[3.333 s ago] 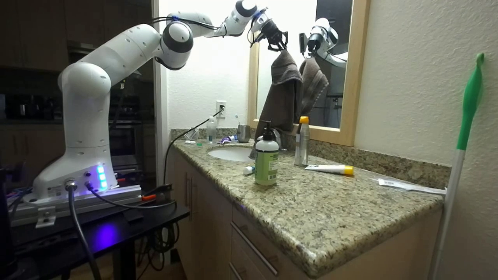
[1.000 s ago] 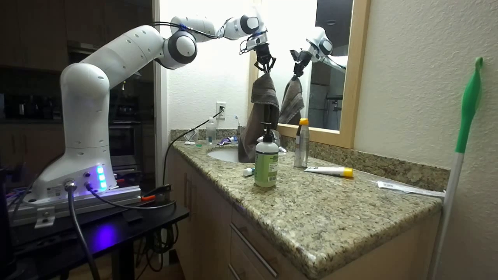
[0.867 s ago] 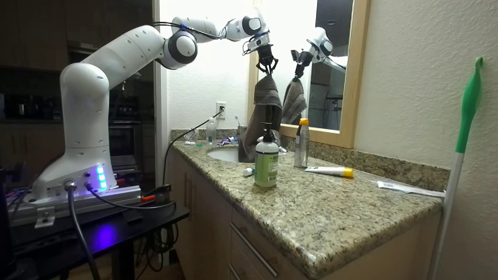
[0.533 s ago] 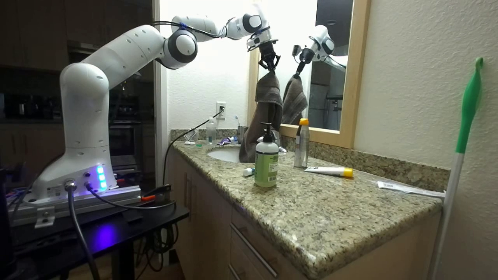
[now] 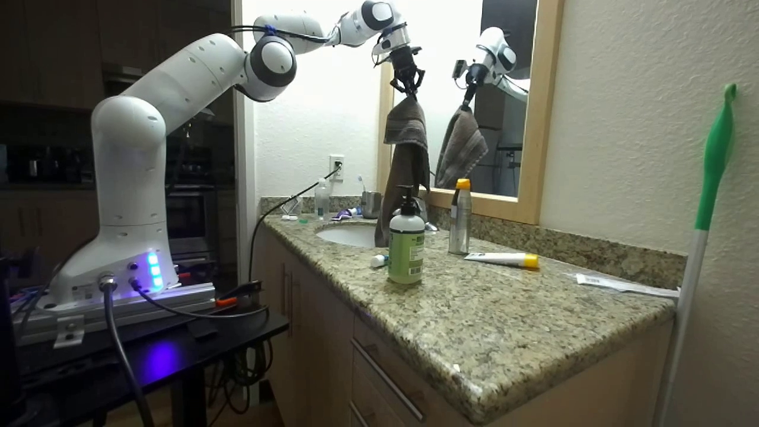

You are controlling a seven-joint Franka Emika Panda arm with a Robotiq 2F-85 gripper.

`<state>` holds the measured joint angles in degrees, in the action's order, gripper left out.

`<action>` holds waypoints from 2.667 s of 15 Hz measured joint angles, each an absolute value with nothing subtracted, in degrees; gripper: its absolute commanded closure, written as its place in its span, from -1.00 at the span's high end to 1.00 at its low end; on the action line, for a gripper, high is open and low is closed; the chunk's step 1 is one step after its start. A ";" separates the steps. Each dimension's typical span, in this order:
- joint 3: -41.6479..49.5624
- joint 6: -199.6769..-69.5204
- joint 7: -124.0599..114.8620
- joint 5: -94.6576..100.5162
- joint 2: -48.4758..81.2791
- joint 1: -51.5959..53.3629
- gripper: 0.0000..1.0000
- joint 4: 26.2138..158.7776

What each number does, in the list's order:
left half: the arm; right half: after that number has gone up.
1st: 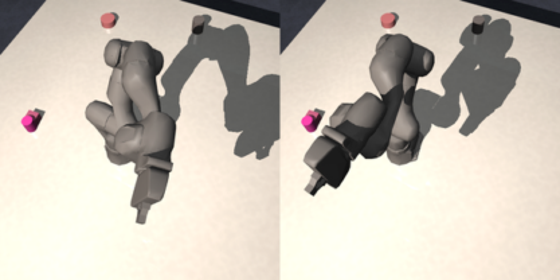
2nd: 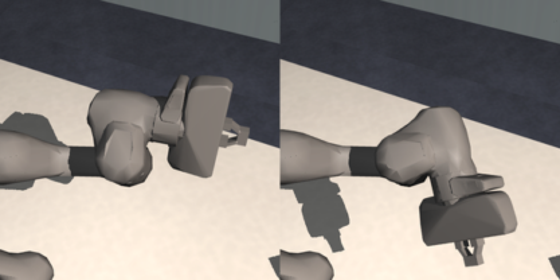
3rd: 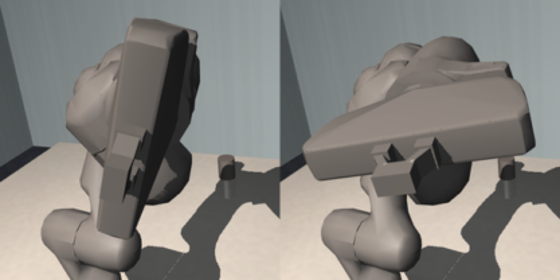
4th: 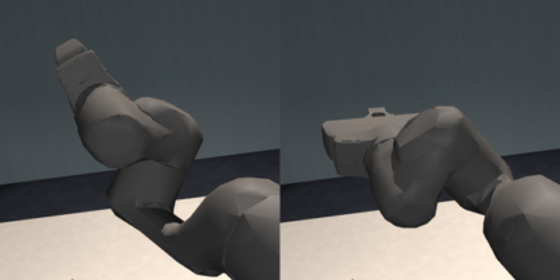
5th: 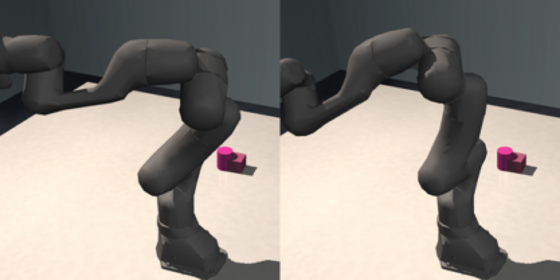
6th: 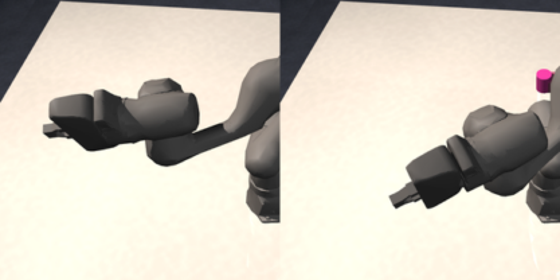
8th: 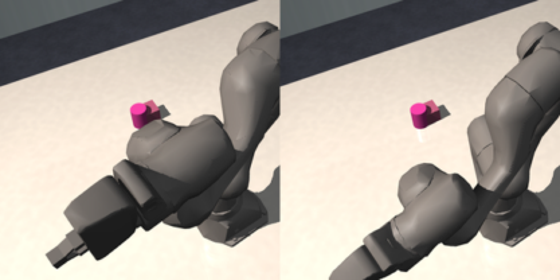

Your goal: Move the towel to the left side of the counter

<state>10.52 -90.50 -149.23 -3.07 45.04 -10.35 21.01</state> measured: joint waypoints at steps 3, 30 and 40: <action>19.71 -93.14 -149.42 -15.35 42.88 -11.96 -0.97 21.45; 104.22 -91.46 -149.24 -83.37 37.67 4.06 -0.97 72.21; 108.14 -95.07 -149.25 -87.22 47.37 5.35 -0.97 96.47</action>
<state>108.14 -95.07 -149.25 -87.22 47.37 5.35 96.47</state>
